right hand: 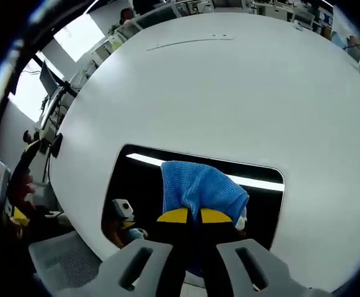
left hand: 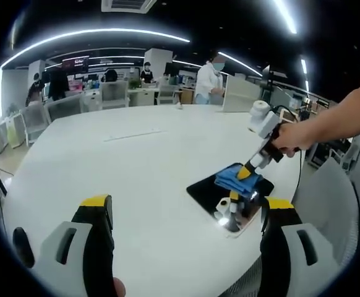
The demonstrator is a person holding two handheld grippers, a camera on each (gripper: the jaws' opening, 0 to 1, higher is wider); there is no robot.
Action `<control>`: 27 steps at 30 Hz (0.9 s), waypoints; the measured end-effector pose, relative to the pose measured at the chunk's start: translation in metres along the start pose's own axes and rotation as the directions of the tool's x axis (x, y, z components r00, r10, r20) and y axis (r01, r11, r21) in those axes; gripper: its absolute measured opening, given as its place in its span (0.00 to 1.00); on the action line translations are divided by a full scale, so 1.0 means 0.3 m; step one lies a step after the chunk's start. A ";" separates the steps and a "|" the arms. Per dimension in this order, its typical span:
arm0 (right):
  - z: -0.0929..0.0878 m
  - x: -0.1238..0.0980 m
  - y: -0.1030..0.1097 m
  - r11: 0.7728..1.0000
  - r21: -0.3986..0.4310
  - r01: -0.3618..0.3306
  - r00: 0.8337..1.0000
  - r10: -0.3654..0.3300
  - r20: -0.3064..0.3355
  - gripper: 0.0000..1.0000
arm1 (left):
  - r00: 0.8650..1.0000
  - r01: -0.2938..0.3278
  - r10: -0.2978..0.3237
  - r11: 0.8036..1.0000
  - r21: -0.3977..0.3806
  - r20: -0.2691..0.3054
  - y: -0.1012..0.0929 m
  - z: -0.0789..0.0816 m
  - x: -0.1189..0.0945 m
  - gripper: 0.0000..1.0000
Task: Wipe the mirror surface with the cleaning cloth until all visible marks leave the cleaned area.
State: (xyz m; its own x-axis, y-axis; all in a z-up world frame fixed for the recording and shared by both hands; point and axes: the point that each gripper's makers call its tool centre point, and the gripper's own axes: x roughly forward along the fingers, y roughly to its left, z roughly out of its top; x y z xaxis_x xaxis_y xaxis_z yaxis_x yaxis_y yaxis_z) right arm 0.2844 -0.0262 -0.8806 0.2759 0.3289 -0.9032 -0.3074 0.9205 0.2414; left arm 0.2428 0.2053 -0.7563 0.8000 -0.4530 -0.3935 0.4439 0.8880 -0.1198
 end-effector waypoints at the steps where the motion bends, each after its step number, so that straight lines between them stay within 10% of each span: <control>1: -0.005 0.000 0.001 1.000 0.000 -0.001 1.000 0.001 0.000 0.00 | 1.000 0.000 0.000 1.000 -0.001 0.001 0.001 0.000 -0.001 0.99; 27: -0.149 -0.040 0.055 0.999 -0.002 -0.037 0.999 0.037 -0.002 0.00 | 0.999 -0.024 0.024 1.000 -0.012 0.024 -0.001 0.004 -0.011 0.99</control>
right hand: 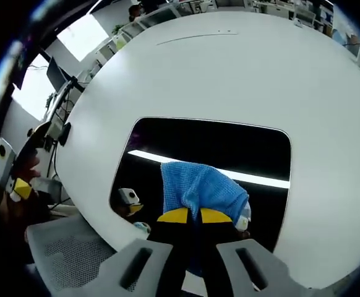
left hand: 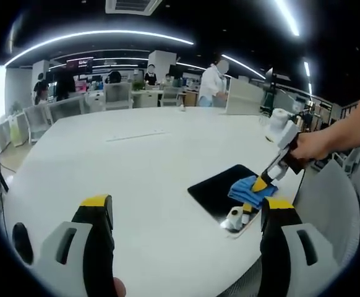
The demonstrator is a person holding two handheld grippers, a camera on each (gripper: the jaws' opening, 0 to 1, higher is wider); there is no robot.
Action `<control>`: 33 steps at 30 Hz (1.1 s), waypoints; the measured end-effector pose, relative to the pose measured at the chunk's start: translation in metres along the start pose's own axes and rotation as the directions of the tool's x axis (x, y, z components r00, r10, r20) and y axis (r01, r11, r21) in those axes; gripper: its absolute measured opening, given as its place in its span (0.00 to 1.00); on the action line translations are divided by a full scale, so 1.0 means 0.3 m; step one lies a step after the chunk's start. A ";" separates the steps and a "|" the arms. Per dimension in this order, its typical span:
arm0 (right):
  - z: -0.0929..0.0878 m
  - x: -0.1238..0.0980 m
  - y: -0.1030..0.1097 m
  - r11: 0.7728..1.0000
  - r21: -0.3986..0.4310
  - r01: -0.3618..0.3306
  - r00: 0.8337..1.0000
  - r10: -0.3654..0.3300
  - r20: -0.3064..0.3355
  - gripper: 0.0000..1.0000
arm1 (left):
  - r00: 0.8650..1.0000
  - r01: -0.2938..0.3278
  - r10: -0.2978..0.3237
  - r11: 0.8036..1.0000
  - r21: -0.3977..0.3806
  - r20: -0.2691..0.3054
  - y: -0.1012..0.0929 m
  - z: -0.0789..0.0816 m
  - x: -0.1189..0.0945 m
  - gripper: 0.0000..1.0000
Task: Wipe the mirror surface with the cleaning cloth until all visible marks leave the cleaned area.
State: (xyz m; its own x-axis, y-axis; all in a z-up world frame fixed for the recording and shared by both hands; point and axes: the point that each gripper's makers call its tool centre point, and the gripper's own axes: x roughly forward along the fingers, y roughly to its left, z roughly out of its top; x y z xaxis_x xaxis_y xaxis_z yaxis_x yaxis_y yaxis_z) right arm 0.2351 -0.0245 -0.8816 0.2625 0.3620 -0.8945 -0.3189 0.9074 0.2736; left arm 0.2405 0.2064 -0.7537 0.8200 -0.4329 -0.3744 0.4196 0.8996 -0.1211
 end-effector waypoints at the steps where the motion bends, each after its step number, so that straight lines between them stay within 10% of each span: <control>1: -0.005 -0.006 0.004 1.000 -0.001 -0.001 1.000 0.001 0.000 0.00 | 1.000 0.001 -0.001 1.000 0.000 0.000 -0.002 0.001 0.001 0.99; 33: -0.093 -0.031 0.045 0.999 0.012 -0.046 0.999 0.047 -0.022 0.00 | 1.000 -0.005 0.005 1.000 -0.023 0.005 0.010 0.007 0.024 0.99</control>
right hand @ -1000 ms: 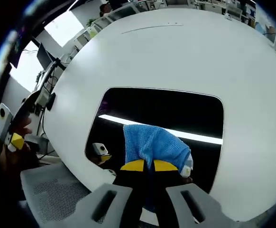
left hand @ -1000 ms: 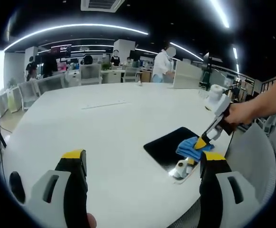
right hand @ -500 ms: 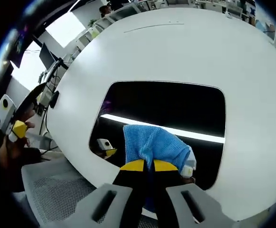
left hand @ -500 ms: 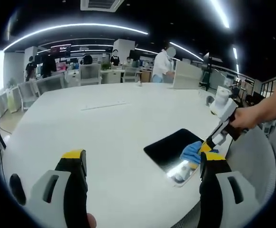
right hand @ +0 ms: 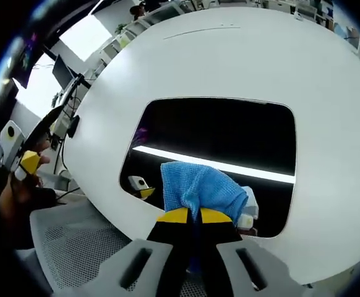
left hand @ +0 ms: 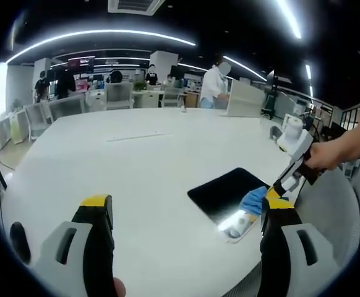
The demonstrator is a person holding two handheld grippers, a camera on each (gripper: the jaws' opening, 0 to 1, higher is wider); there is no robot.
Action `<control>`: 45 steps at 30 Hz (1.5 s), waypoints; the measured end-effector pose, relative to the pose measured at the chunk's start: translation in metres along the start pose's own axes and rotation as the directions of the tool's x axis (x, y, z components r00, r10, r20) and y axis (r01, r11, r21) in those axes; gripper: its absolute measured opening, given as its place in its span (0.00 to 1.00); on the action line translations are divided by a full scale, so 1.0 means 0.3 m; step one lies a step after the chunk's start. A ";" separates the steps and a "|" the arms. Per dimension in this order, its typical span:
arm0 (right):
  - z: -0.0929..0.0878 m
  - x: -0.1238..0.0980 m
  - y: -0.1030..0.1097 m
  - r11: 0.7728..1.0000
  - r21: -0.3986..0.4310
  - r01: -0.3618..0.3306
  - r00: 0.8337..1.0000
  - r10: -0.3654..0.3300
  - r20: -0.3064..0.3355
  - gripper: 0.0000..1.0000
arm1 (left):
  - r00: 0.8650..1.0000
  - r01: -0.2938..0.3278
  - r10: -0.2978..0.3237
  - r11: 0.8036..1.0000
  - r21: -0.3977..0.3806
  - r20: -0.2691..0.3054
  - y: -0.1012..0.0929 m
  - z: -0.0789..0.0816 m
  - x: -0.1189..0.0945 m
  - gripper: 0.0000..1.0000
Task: Wipe the mirror surface with the cleaning cloth until all visible marks leave the cleaned area.
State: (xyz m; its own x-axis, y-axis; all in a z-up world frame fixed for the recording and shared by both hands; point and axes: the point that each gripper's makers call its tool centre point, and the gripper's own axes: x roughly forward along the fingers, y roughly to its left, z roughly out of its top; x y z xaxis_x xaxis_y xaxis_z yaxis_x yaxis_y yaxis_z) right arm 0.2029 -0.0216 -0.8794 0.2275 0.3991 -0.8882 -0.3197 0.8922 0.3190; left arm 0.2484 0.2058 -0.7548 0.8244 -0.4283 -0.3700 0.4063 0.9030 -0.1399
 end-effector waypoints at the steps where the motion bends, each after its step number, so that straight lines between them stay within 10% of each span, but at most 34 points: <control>1: -0.002 0.001 0.001 1.000 -0.001 -0.001 1.000 0.001 0.000 0.00 | 1.000 0.000 0.000 1.000 -0.001 0.001 -0.002 0.001 0.001 0.99; 45: -0.019 -0.020 -0.029 1.000 0.013 -0.027 1.000 0.027 -0.005 0.00 | 1.000 0.015 -0.015 1.000 0.005 0.002 0.016 0.008 0.002 0.99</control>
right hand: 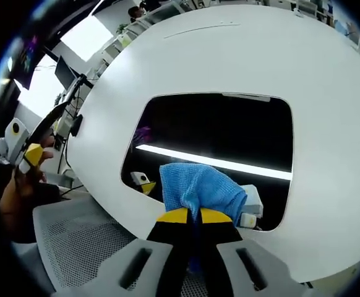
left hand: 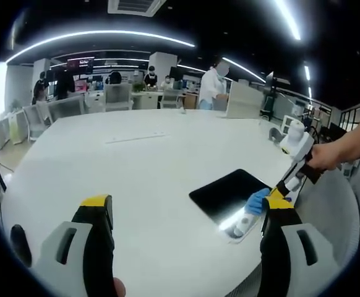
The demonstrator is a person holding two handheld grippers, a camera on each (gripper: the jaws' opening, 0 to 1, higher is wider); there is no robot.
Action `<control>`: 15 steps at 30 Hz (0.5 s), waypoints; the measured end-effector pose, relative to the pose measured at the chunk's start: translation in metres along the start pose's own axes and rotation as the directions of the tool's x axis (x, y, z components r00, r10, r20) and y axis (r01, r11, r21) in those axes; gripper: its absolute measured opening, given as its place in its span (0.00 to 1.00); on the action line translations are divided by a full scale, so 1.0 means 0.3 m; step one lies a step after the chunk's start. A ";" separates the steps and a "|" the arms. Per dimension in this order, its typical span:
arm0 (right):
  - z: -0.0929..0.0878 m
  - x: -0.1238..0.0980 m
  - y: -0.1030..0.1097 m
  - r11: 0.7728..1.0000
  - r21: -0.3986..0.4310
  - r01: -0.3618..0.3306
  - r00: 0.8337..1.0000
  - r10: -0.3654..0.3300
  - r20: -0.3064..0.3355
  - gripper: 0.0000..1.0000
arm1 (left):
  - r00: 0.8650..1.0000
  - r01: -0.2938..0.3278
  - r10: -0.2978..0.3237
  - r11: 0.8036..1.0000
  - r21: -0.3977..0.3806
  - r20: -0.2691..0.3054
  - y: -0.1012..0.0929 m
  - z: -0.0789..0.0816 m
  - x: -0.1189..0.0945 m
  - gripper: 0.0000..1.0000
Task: Wipe the mirror surface with the cleaning cloth until all visible marks leave the cleaned area.
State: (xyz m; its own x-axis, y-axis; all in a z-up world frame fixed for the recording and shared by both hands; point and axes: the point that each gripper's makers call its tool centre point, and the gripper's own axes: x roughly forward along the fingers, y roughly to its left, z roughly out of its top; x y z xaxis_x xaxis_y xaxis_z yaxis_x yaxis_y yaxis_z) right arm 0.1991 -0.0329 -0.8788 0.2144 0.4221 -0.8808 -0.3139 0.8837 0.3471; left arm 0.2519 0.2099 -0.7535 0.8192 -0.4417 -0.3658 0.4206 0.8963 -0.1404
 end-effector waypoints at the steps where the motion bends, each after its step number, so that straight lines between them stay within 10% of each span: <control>1: -0.001 -0.002 -0.003 1.000 0.001 0.000 1.000 0.000 0.000 0.00 | 1.000 0.000 0.000 1.000 -0.001 0.000 0.000 -0.001 0.003 0.99; 15: -0.010 -0.038 -0.090 0.999 0.029 0.034 0.999 -0.034 0.006 0.00 | 1.000 0.015 -0.015 1.000 0.011 -0.002 -0.010 0.012 0.025 0.99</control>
State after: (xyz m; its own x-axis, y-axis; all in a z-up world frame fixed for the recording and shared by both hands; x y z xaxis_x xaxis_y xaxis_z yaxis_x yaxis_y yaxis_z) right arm 0.2024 -0.0622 -0.8792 0.2309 0.3926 -0.8902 -0.2798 0.9031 0.3257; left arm 0.2582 0.2037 -0.7526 0.8119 -0.4553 -0.3654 0.4374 0.8890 -0.1357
